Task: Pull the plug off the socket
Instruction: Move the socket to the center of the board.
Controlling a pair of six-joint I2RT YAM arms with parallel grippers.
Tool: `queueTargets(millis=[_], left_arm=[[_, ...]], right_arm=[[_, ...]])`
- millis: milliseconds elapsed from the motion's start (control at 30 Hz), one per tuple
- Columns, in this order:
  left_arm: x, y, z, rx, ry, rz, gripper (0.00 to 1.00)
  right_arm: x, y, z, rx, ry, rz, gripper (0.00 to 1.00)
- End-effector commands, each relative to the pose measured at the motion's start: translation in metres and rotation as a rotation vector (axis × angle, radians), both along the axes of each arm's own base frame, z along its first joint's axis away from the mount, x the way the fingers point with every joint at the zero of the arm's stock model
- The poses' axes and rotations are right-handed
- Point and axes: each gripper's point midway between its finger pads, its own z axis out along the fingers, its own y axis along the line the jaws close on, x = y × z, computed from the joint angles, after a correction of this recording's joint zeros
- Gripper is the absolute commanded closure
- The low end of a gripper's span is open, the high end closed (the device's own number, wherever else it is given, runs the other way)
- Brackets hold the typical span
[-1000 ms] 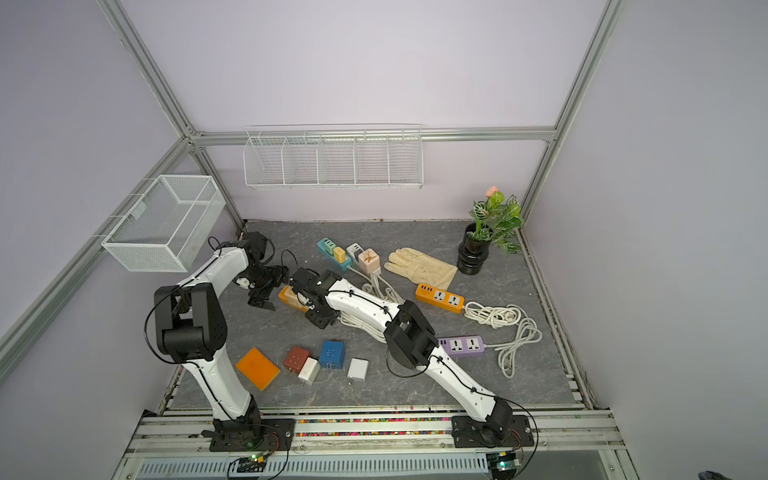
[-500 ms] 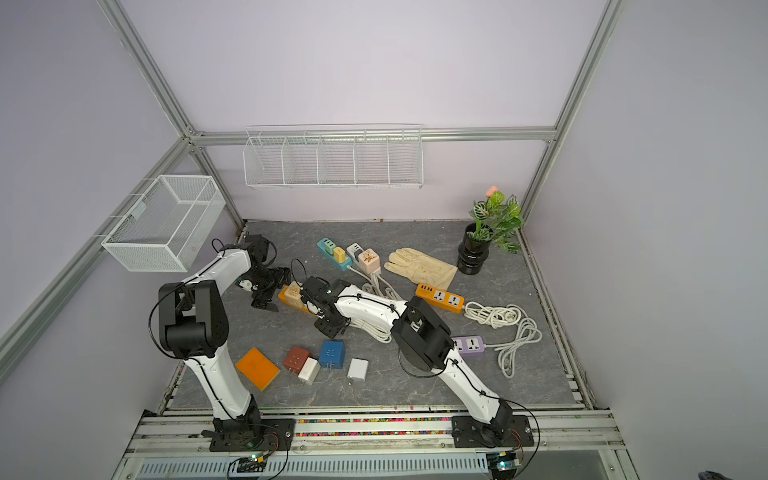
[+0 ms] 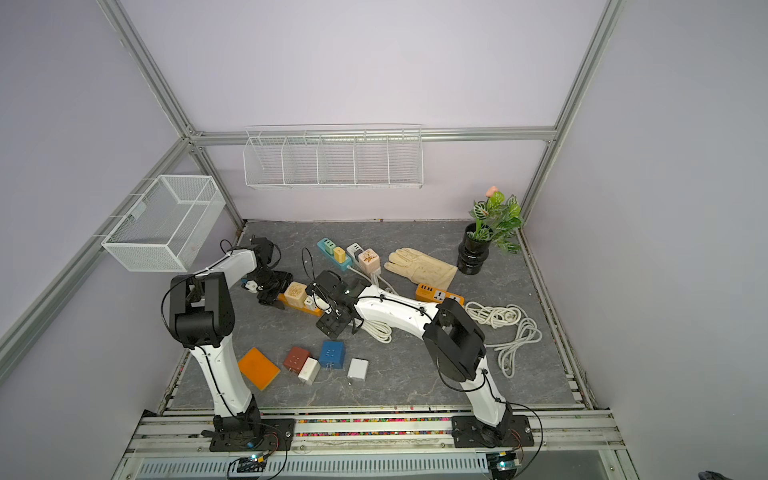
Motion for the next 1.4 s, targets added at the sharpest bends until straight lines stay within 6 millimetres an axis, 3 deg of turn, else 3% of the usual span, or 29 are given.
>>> queueTargets(millis=[0, 200, 400, 633, 800, 1000, 1233, 1367], left_arm=[[-0.011, -0.001, -0.004, 0.008, 0.022, 0.006, 0.42], [-0.020, -0.018, -0.009, -0.011, 0.031, -0.038, 0.68], [-0.026, -0.047, -0.009, -0.038, 0.027, -0.055, 0.74], [-0.030, -0.075, -0.006, -0.035, 0.030, -0.055, 0.78], [-0.042, -0.089, -0.009, -0.027, 0.056, -0.047, 0.83], [-0.052, -0.099, -0.011, -0.038, 0.075, -0.038, 0.88], [-0.056, -0.104, -0.012, -0.032, 0.084, -0.044, 0.88], [-0.056, -0.103, -0.012, -0.028, 0.087, -0.045, 0.89]], right_arm=[[0.007, -0.012, 0.023, 0.055, -0.053, -0.054, 0.12], [0.015, -0.055, 0.033, 0.092, -0.066, -0.170, 0.11], [0.010, -0.077, 0.037, 0.136, -0.061, -0.181, 0.13], [0.003, -0.060, 0.011, 0.119, -0.044, -0.051, 0.20], [0.015, -0.035, 0.002, 0.136, -0.105, 0.014, 0.26], [0.028, -0.012, -0.008, 0.158, -0.126, 0.054, 0.31], [0.037, -0.003, -0.018, 0.124, -0.141, 0.074, 0.34], [0.037, 0.004, -0.021, 0.118, -0.122, 0.100, 0.45]])
